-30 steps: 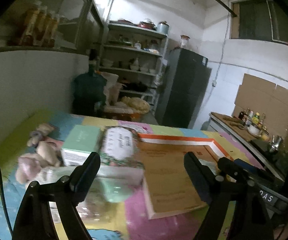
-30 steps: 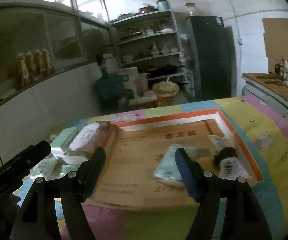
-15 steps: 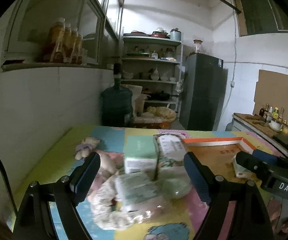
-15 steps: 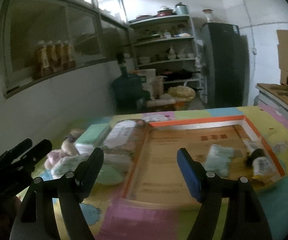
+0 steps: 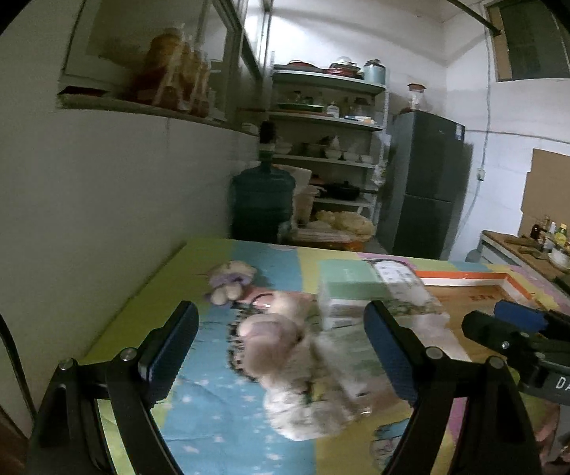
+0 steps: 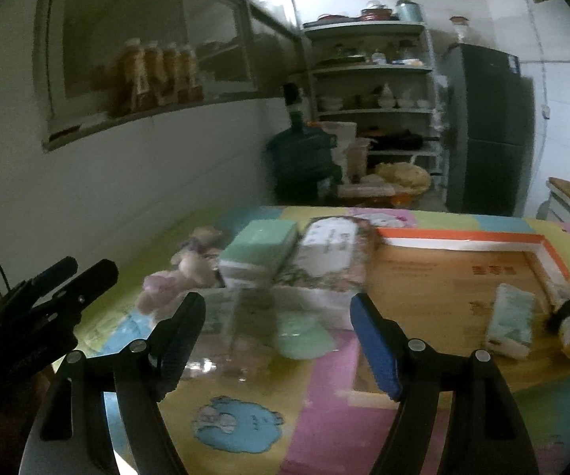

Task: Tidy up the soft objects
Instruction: 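Move both open tools back over the pile of soft items, then grasp the flowered white tissue pack with the right tool while the left tool grasps the beige plush toy, then carry the plush toy and tissue pack over the cardboard box with both tools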

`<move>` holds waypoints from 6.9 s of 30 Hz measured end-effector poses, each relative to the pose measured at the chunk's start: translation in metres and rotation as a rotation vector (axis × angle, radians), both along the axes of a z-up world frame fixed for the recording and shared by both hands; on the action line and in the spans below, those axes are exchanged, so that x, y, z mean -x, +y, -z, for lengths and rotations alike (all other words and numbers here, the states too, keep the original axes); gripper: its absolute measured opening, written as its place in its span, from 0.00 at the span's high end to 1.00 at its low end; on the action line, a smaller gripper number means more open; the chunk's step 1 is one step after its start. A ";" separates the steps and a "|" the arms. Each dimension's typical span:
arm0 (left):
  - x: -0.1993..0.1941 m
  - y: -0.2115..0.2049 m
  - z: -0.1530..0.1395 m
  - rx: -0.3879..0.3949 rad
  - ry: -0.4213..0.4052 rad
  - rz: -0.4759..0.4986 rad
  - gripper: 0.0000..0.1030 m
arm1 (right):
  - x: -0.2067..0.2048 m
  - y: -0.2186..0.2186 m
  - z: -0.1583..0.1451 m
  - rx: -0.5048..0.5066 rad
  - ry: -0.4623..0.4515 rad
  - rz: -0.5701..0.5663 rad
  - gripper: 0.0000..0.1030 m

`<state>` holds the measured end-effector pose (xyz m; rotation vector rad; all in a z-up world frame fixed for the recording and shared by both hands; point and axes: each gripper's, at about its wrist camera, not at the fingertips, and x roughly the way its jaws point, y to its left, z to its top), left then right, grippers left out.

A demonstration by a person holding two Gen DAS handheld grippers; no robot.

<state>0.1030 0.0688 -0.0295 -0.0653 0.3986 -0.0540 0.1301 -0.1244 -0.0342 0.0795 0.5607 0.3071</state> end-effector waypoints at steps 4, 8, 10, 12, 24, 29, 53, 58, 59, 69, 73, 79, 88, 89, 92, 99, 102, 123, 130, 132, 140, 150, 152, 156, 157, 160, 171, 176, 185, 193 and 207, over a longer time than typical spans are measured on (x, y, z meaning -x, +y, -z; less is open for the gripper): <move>-0.001 0.013 0.005 0.005 0.010 -0.007 0.17 | -0.005 0.019 0.005 0.008 0.015 -0.039 0.25; -0.004 0.023 0.010 0.010 0.023 -0.001 0.17 | -0.009 0.032 0.009 0.013 0.029 -0.068 0.25; -0.006 0.027 0.013 0.015 0.035 0.007 0.17 | -0.012 0.038 0.012 0.017 0.038 -0.078 0.25; -0.010 0.032 0.015 0.019 0.046 0.011 0.17 | -0.014 0.044 0.015 0.018 0.047 -0.087 0.25; -0.026 0.045 0.026 0.049 0.098 0.026 0.17 | -0.028 0.065 0.030 0.039 0.093 -0.100 0.25; -0.032 0.045 0.032 0.051 0.117 0.042 0.17 | -0.036 0.068 0.037 0.053 0.117 -0.097 0.25; -0.085 0.036 0.062 0.132 0.269 0.144 0.46 | -0.056 0.064 0.055 0.047 0.174 -0.133 0.26; -0.086 0.034 0.065 0.160 0.275 0.184 0.67 | -0.057 0.063 0.055 0.052 0.181 -0.133 0.44; -0.085 0.033 0.065 0.162 0.273 0.188 0.69 | -0.057 0.063 0.056 0.054 0.182 -0.132 0.47; -0.079 0.031 0.061 0.160 0.237 0.171 0.76 | -0.052 0.058 0.052 0.051 0.164 -0.125 0.51; -0.076 0.031 0.056 0.159 0.222 0.164 0.76 | -0.049 0.056 0.049 0.048 0.151 -0.122 0.51; -0.070 0.033 0.048 0.162 0.191 0.144 0.76 | -0.043 0.054 0.043 0.046 0.129 -0.123 0.51; -0.059 0.034 0.031 0.151 0.141 0.134 0.77 | -0.031 0.054 0.033 0.042 0.092 -0.130 0.51; -0.057 0.033 0.030 0.149 0.138 0.135 0.77 | -0.029 0.053 0.031 0.041 0.088 -0.130 0.51; -0.053 0.032 0.025 0.143 0.125 0.138 0.77 | -0.026 0.053 0.027 0.040 0.076 -0.131 0.51; -0.044 0.026 0.014 0.128 0.092 0.153 0.79 | -0.019 0.050 0.017 0.035 0.047 -0.124 0.51; -0.041 0.022 0.009 0.122 0.079 0.161 0.80 | -0.014 0.047 0.013 0.032 0.035 -0.119 0.52; -0.029 -0.012 -0.011 0.092 0.030 0.225 0.86 | 0.004 0.016 -0.001 -0.001 -0.012 -0.062 0.52; -0.032 -0.036 -0.017 0.094 0.027 0.273 0.86 | 0.012 -0.005 -0.006 -0.009 -0.030 -0.021 0.52; -0.034 -0.044 -0.019 0.093 0.025 0.292 0.86 | 0.013 -0.013 -0.008 -0.011 -0.036 -0.005 0.52; -0.043 -0.079 -0.024 0.093 0.020 0.362 0.86 | 0.015 -0.052 -0.015 -0.024 -0.053 0.073 0.52; -0.052 -0.119 -0.021 0.107 0.043 0.426 0.86 | 0.019 -0.102 -0.019 -0.030 -0.064 0.164 0.52; -0.056 -0.129 -0.021 0.105 0.049 0.437 0.86 | 0.020 -0.111 -0.019 -0.030 -0.066 0.181 0.52; -0.059 -0.145 -0.020 0.108 0.057 0.448 0.86 | 0.021 -0.130 -0.018 -0.031 -0.069 0.211 0.52; -0.061 -0.149 -0.020 0.109 0.060 0.451 0.86 | 0.021 -0.135 -0.018 -0.031 -0.070 0.218 0.52; -0.065 -0.161 -0.019 0.104 0.065 0.455 0.86 | 0.019 -0.146 -0.018 -0.029 -0.073 0.238 0.52; -0.085 -0.203 -0.016 0.086 0.090 0.472 0.86 | 0.008 -0.186 -0.022 -0.015 -0.090 0.302 0.52; -0.096 -0.221 -0.014 0.078 0.102 0.480 0.86 | -0.001 -0.205 -0.022 -0.009 -0.091 0.328 0.52; -0.123 -0.256 -0.007 0.065 0.149 0.502 0.86 | -0.020 -0.236 -0.022 -0.011 -0.086 0.369 0.52; -0.150 -0.277 0.007 0.054 0.220 0.507 0.86 | -0.041 -0.259 -0.012 -0.030 -0.048 0.381 0.52; -0.176 -0.299 0.030 0.004 0.316 0.490 0.86 | -0.077 -0.278 0.009 -0.048 0.043 0.361 0.52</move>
